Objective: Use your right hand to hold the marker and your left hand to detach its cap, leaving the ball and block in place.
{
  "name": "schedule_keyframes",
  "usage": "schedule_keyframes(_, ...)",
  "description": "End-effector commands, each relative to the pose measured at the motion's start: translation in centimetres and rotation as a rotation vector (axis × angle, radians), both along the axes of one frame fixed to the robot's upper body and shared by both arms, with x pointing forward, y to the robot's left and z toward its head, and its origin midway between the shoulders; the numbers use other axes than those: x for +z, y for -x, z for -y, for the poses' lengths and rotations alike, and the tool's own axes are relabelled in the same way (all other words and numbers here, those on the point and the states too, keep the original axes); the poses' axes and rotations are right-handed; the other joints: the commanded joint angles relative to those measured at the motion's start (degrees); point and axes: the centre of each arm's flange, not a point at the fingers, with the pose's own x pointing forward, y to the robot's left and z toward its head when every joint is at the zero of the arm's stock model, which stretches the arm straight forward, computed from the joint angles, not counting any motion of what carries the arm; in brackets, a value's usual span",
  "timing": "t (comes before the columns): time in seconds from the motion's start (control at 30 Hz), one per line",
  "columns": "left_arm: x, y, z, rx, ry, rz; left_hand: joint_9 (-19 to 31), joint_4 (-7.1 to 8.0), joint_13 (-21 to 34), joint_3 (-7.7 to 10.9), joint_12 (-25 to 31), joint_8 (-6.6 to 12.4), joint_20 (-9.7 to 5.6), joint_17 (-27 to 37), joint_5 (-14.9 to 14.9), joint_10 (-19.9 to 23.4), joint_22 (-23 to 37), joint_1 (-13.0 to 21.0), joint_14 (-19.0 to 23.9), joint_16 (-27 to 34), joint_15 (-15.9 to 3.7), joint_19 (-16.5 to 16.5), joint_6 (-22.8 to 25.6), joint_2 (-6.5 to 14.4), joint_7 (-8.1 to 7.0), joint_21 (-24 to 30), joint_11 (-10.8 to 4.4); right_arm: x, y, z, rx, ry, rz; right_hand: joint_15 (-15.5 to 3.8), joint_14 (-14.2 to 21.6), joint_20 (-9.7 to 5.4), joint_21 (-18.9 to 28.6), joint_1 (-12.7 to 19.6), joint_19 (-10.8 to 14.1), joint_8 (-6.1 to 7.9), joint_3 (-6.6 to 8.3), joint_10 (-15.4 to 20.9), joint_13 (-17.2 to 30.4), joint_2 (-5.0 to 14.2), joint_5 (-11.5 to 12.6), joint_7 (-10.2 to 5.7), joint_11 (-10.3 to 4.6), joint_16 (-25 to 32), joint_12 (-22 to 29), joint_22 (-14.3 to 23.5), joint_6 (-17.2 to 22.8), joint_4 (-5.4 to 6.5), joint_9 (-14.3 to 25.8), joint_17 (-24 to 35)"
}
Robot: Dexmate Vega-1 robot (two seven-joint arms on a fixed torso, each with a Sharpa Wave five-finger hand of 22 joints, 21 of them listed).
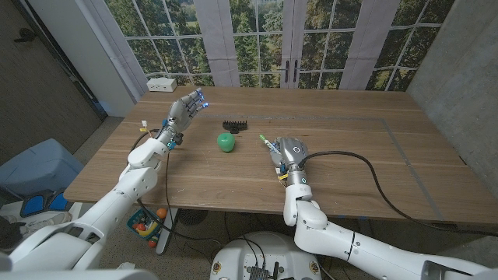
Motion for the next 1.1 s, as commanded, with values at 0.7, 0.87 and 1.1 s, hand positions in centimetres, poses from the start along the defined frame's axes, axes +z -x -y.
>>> schedule_keyframes(0.7,3.4,2.4,0.2,0.067,-0.261,0.088,0.77,-0.07,1.32,-6.50,3.45,0.94,-2.93,2.35,0.32,16.92,2.49,14.45,21.01,5.66,-6.29,17.64,11.40,-8.56,-5.41,3.19,-1.86,2.6,0.2,1.0,0.109,0.063,0.218,-6.07,2.87,-8.83,13.36,6.01,-7.33,-0.56,-4.62,2.98,5.66,3.06,3.67,-3.11,-1.71,-7.94,-4.97,-3.54,3.86,0.95,7.81,7.03)
schedule_keyframes(0.87,4.0,2.8,0.3,0.058,-0.308,0.095,0.78,0.04,1.46,-7.38,3.85,1.16,-3.18,3.14,0.40,18.55,2.72,15.19,23.18,7.15,-7.02,18.55,12.71,-8.52,-5.89,3.81,-2.19,2.8,0.1,1.0,0.118,0.082,0.228,-6.05,3.26,-8.78,15.11,6.54,-8.25,-0.89,-5.62,3.41,6.31,3.14,4.05,-3.08,-1.73,-8.67,-6.02,-3.77,4.08,1.30,8.08,7.05)
schedule_keyframes(1.1,4.5,2.9,0.8,0.038,-0.363,0.108,0.78,-0.01,1.63,-9.23,4.38,1.29,-3.22,3.76,0.66,20.86,2.95,16.18,24.04,8.14,-6.92,18.99,14.43,-10.28,-5.80,4.36,-1.48,3.4,0.0,0.8,0.135,0.111,0.245,-6.06,3.38,-8.76,16.12,7.00,-8.79,-1.27,-6.30,3.68,6.59,3.18,4.27,-3.07,-1.72,-9.09,-6.80,-3.88,4.37,1.49,7.98,7.10)
